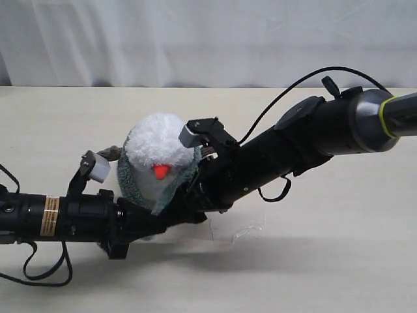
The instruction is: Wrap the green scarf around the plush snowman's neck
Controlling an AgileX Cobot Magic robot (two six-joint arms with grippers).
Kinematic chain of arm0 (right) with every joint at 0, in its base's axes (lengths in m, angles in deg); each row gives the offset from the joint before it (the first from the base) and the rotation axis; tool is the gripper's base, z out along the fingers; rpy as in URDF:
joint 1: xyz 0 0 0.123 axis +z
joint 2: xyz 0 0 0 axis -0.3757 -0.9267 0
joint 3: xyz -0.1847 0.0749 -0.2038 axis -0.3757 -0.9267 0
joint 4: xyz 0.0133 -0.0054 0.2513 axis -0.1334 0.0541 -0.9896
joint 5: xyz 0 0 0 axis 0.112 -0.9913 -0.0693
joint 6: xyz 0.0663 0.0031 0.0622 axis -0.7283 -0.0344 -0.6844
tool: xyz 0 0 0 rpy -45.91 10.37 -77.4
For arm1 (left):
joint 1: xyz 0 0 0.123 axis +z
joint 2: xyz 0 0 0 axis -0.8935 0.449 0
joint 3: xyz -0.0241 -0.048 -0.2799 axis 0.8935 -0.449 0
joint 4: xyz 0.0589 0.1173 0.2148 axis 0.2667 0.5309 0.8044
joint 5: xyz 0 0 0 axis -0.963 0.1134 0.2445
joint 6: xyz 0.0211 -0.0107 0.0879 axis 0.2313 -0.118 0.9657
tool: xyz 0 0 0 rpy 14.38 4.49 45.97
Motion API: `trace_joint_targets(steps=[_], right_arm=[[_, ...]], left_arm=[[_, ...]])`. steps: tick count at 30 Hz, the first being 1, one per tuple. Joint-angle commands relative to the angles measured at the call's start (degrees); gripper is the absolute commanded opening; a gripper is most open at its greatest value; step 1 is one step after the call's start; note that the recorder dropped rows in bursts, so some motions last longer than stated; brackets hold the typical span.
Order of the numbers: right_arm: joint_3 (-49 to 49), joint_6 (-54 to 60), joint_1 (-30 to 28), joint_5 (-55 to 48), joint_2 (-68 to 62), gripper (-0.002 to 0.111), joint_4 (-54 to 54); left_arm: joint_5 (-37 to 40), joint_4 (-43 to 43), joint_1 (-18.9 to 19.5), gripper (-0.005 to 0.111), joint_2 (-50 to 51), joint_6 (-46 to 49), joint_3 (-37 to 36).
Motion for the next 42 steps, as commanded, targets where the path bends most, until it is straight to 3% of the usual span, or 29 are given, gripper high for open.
trace_joint_targets(steps=[1, 4, 8, 18, 26, 29, 31, 35, 36, 38, 42], right_arm=[[-0.8, 0.3, 0.4, -3.8, 0.1, 0.063, 3.7], [-0.8, -0.1, 0.4, -1.8, 0.1, 0.069, 3.8], [-0.8, -1.0, 0.4, 0.5, 0.1, 0.070, 4.1], [-0.8, -3.6, 0.4, -0.1, 0.2, 0.070, 7.1], [-0.8, -4.4, 0.4, -3.0, 2.7, 0.070, 8.7], [-0.8, -6.0, 0.4, -2.3, 7.7, 0.064, 11.3], [-1.0, -7.9, 0.4, 0.5, 9.0, 0.055, 12.9], [-5.5, -11.1, 0.4, 16.0, 9.1, 0.016, 16.7], [-7.6, -11.2, 0.4, 23.0, 9.1, 0.004, 16.7], [-9.1, -11.9, 0.4, 30.7, 9.1, 0.004, 16.7], [-5.8, -12.6, 0.3, 29.8, 9.1, 0.004, 16.7]], left_arm=[[1.4, -7.9, 0.6, 0.007, -0.4, -0.4, 0.4], [1.5, -7.9, 0.6, 0.007, -0.4, -0.4, 0.4], [3.0, -6.0, 0.6, 0.009, -0.4, -1.4, 0.4], [4.6, 3.7, 0.6, 0.068, -0.6, -4.7, 0.4], [6.8, 9.0, 1.0, 0.067, -8.6, -5.6, 0.4], [18.3, 10.7, 1.0, 0.067, -14.8, -12.7, 0.4], [22.2, 10.1, 1.0, 0.061, -17.2, -14.4, 0.4], [27.2, 9.6, 1.0, 0.014, -19.1, -14.9, 0.4], [33.0, 7.8, 1.0, 0.000, -19.1, -14.9, 0.4], [38.4, 1.0, 1.0, 0.000, -19.1, -10.2, 0.4], [30.3, -3.0, 1.0, 0.000, -19.1, -1.7, 0.4]])
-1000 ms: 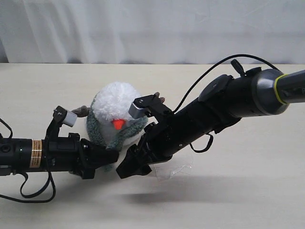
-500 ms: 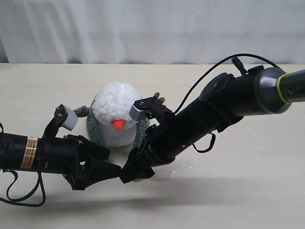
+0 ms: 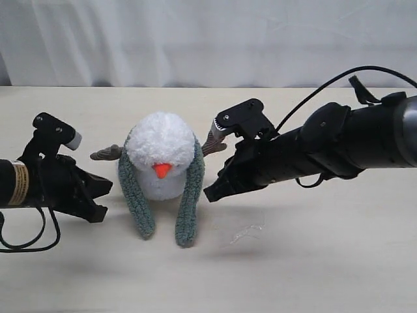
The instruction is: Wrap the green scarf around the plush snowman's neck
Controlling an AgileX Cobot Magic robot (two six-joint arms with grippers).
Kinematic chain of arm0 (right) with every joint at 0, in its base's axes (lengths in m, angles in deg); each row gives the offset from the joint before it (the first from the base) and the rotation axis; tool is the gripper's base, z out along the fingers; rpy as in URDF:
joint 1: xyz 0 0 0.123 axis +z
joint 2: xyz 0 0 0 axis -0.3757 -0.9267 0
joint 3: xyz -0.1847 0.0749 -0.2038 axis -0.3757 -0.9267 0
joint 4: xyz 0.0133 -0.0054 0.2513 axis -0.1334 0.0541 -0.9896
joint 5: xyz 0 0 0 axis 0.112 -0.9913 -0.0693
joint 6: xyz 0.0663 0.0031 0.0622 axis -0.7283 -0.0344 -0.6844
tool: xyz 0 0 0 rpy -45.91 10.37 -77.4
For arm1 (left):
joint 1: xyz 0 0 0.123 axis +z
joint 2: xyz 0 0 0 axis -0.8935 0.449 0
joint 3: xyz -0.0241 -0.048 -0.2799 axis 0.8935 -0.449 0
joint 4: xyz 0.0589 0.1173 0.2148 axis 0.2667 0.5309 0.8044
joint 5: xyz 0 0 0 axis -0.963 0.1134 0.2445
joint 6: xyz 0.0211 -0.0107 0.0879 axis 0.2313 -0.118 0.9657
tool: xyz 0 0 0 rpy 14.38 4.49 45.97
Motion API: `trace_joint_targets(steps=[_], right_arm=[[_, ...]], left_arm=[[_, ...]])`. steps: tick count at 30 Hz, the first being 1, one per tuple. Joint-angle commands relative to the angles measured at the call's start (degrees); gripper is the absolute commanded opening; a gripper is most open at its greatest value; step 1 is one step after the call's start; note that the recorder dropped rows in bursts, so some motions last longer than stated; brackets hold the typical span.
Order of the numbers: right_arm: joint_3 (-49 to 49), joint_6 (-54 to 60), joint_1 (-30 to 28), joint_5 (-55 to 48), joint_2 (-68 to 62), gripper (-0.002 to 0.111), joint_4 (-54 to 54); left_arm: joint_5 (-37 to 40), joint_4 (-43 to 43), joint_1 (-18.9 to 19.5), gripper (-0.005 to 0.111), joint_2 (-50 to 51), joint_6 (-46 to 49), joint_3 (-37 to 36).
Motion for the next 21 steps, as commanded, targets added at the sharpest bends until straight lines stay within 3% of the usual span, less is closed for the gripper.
trace_joint_targets(steps=[1, 6, 12, 16, 21], right_arm=[[3.9, -0.4, -0.1, -1.6, 0.4, 0.004, 0.3], [8.8, -1.0, -0.1, -6.7, 1.3, 0.004, -0.5], [15.0, -0.5, -0.1, -4.4, 1.3, 0.004, -1.0], [24.6, -1.8, -0.1, -16.1, 0.4, 0.004, -2.9], [32.2, -6.4, -0.1, -30.4, -3.0, 0.004, -1.5]], left_arm=[[-6.5, -2.1, 0.1, 0.000, -0.4, 5.6, 0.3], [-7.4, -3.9, 0.1, 0.000, -0.4, 8.9, 0.3], [-10.8, -13.8, 0.1, 0.000, -0.4, 20.5, 0.3], [-15.1, -17.3, 0.1, 0.000, -0.4, 26.3, 0.3], [-16.2, -30.9, 0.1, 0.000, -0.4, 38.4, 0.3]])
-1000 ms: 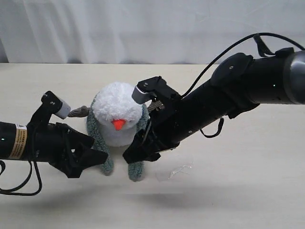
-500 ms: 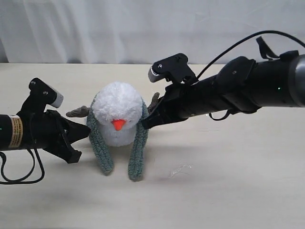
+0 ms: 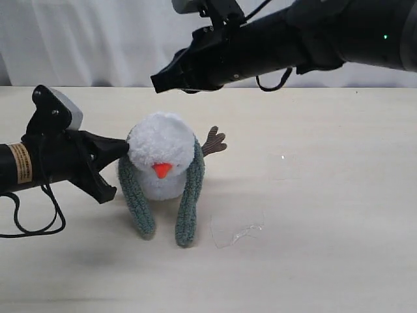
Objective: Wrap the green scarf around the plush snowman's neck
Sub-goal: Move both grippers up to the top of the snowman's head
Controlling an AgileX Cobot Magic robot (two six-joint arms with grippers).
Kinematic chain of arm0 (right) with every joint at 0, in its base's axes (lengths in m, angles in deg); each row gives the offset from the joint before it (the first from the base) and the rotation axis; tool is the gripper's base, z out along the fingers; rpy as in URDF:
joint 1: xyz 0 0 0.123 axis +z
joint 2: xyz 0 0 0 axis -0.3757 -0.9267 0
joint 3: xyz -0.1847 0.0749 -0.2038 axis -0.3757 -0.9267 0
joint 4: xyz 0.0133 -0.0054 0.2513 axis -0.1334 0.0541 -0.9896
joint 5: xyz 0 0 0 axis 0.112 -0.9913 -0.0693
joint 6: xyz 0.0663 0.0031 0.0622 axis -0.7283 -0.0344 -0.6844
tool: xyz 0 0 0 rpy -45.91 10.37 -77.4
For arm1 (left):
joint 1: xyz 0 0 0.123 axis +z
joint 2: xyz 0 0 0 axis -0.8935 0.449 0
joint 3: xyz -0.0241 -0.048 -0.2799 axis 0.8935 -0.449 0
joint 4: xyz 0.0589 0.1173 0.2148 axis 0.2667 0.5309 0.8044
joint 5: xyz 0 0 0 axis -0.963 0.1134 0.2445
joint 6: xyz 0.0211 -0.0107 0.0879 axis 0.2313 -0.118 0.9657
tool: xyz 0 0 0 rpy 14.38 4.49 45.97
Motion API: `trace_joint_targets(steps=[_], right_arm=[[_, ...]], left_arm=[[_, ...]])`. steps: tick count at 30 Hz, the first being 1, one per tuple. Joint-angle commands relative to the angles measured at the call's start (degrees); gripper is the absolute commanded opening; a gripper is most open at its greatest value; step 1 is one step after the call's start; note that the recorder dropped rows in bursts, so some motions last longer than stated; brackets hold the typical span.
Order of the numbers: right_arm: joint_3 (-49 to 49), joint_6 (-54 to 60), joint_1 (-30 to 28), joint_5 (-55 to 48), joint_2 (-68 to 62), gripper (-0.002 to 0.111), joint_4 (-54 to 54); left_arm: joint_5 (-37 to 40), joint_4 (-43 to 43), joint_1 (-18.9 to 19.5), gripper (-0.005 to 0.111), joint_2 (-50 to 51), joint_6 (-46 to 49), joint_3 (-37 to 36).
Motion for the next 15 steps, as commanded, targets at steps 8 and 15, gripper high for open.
trace_joint_targets(steps=[8, 15], right_arm=[[5.0, -8.1, -0.1, -11.6, -6.8, 0.004, 7.9], [5.0, -7.8, -0.1, -11.7, -7.2, 0.004, 7.9]], left_arm=[[2.0, -6.5, 4.7, 0.000, -0.4, -0.4, 6.5], [-2.3, 35.6, 11.5, 0.000, -0.3, -36.7, 19.6]])
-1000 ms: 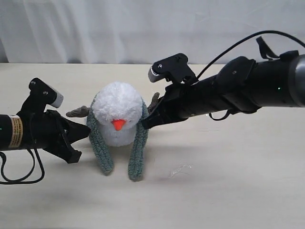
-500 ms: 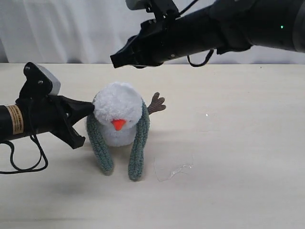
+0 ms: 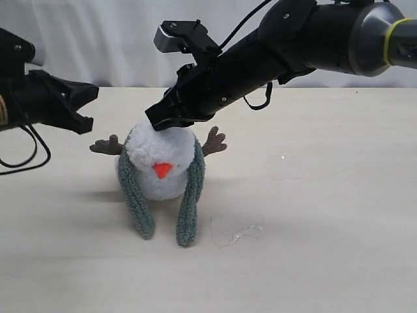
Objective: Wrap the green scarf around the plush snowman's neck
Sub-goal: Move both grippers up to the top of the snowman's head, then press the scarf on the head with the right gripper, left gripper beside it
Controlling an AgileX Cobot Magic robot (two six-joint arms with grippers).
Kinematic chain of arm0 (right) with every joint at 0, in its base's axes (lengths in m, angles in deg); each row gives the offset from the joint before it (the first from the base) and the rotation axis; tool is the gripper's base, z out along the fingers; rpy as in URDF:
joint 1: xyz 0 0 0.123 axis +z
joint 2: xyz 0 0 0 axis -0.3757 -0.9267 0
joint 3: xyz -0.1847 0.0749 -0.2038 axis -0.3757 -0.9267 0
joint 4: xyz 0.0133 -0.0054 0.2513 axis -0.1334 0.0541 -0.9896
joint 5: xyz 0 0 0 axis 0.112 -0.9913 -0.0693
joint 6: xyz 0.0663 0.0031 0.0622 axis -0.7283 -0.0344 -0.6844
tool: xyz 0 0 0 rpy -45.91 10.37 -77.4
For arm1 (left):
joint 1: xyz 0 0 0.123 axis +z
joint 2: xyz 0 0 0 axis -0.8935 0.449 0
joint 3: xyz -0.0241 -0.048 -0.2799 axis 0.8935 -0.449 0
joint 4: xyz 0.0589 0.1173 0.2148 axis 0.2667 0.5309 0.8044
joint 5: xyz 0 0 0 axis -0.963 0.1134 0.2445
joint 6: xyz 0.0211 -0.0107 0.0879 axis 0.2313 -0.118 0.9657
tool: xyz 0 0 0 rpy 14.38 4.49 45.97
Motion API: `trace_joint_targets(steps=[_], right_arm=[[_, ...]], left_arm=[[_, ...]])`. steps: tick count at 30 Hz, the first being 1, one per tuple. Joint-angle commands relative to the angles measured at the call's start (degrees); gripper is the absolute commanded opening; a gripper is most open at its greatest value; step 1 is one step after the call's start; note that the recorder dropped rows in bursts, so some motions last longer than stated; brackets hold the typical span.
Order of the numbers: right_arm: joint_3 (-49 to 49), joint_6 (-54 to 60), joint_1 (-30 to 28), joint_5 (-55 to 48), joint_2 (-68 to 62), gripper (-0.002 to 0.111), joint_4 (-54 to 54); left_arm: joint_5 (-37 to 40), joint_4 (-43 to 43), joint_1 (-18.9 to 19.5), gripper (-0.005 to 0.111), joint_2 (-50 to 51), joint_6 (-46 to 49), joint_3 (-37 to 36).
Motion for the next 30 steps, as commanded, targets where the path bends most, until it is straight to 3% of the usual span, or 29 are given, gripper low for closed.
trace_joint_targets(steps=[1, 2, 4, 9, 15, 26, 30], right_arm=[[0.4, 0.2, -0.1, -0.4, 0.2, 0.004, 0.6], [0.4, 0.2, -0.1, -0.4, 0.2, 0.004, 0.9], [0.4, 0.2, -0.1, -0.4, 0.2, 0.004, 0.9], [0.4, 0.2, -0.1, -1.9, 0.2, 0.004, 0.9], [0.4, 0.2, -0.1, -1.3, 0.2, 0.004, 0.9], [0.4, 0.2, -0.1, -1.4, 0.2, 0.004, 0.9], [0.4, 0.2, -0.1, -1.5, 0.2, 0.004, 0.9]], left_arm=[[-11.3, 33.0, 3.2, 0.000, 0.3, -22.5, 9.1], [-16.8, 38.3, 3.5, 0.000, 1.2, -25.0, 11.8], [-22.6, 38.3, 3.6, 0.000, 3.5, -25.7, 15.3], [-22.9, 38.3, 3.9, 0.000, 10.5, -26.5, 21.4], [-32.3, 38.3, 3.8, 0.000, 18.1, -20.0, 23.5], [-19.9, 38.3, -1.0, 0.000, 20.6, -14.5, 23.5], [-14.7, 38.3, -1.2, 0.000, 21.9, -14.7, 23.5]])
